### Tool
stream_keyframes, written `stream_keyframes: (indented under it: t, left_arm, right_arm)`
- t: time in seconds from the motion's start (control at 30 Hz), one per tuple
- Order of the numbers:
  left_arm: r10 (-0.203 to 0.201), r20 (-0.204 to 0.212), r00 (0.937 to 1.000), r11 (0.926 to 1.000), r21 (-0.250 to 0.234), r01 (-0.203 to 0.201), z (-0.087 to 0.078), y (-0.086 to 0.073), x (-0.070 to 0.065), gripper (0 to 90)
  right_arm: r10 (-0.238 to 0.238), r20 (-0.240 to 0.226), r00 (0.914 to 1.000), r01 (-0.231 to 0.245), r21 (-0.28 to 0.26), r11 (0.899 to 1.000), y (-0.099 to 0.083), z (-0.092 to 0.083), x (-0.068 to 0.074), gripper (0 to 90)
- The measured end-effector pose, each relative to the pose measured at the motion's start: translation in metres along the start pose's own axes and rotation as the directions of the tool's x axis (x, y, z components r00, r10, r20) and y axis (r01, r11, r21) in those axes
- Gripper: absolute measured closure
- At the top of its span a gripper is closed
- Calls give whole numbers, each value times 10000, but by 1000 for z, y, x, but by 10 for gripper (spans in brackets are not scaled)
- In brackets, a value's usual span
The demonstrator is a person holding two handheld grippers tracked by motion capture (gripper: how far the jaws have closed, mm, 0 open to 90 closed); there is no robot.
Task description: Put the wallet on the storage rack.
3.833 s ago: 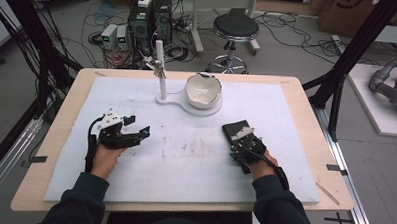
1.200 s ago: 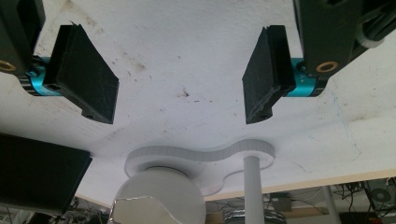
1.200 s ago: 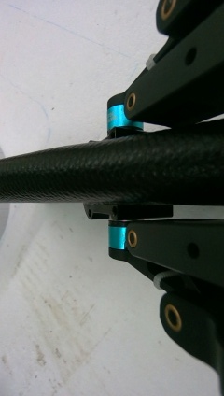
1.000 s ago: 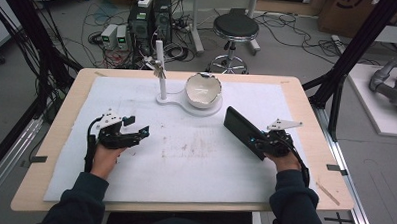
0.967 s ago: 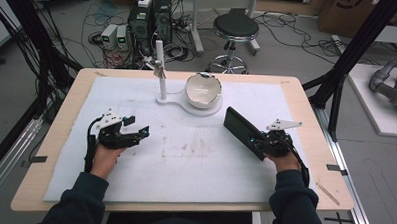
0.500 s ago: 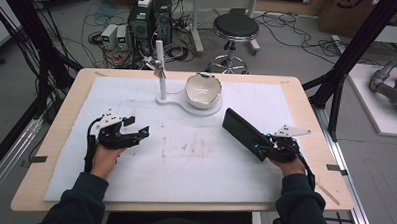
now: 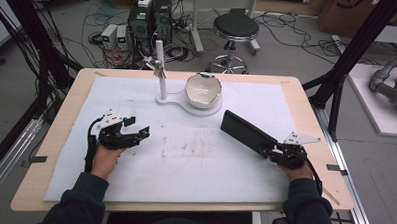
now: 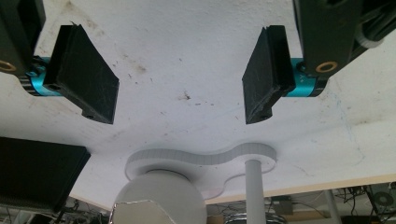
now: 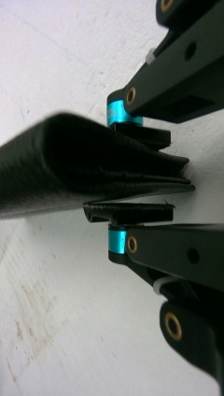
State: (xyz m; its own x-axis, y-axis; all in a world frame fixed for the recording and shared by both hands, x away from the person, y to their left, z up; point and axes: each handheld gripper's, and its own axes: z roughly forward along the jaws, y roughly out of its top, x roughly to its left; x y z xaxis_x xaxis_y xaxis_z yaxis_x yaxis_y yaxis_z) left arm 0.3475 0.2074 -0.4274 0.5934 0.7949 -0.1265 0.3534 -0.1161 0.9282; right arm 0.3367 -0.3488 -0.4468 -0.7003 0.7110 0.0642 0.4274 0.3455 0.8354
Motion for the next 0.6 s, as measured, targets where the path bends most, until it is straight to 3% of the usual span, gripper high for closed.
stream_keyframes:
  t: [0.1,0.37,0.43,0.6]
  left_arm:
    - [6,1,10000,10000,19,-6,0,0,0,270]
    - [-32,-62,10000,10000,40,32,0,-1,1,270]
    - [-27,-68,10000,10000,40,28,0,-1,1,270]
    - [-44,-71,10000,10000,44,44,0,-1,1,270]
  right_arm:
    - [-31,-201,9998,29,-63,10000,0,0,1,756]
    - [612,-470,9970,-654,-947,9934,14,-11,2,760]
    - [492,-361,9981,-537,-1374,9891,24,-17,6,759]
    - [329,-262,9991,-371,-1797,9830,38,-21,10,759]
